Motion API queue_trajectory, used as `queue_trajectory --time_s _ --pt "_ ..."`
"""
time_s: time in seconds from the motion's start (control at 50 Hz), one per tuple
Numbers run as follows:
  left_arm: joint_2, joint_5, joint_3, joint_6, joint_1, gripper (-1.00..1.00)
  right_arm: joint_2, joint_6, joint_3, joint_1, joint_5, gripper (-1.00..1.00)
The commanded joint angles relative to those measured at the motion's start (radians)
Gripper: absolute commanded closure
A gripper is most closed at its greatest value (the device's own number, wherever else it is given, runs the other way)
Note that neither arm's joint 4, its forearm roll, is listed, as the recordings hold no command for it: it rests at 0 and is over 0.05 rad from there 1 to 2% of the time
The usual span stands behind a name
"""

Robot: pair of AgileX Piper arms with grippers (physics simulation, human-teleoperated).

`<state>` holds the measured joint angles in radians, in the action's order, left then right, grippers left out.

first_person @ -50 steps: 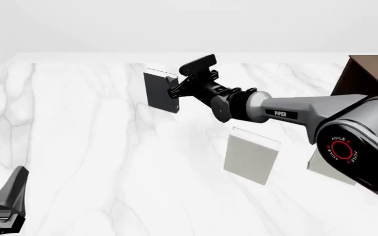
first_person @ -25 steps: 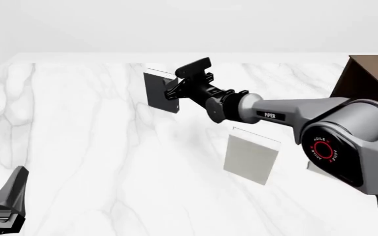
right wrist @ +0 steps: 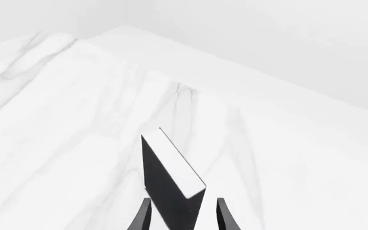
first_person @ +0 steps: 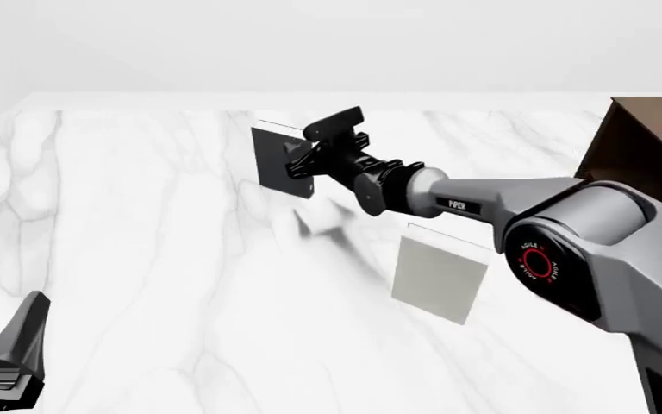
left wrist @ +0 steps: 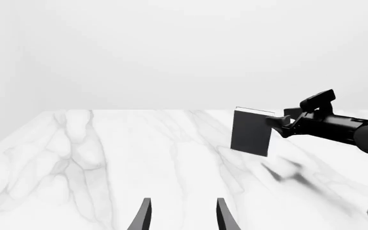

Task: Pick up the book on the left and place it on top of the shelf.

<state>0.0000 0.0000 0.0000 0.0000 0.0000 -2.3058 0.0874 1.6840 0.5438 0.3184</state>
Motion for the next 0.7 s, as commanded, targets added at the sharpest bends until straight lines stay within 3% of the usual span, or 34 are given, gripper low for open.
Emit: queue_trajectory --time_s 0.02,0.7 --pt "0.0 0.0 0.0 0.0 0.0 -1.0 -0.036 -0.001 0.041 -0.005 -0.012 -1.0" --pt "0.0 0.0 0.0 0.0 0.0 -1.0 -0.139 -0.016 0.161 -0.012 -0.054 -1.0"
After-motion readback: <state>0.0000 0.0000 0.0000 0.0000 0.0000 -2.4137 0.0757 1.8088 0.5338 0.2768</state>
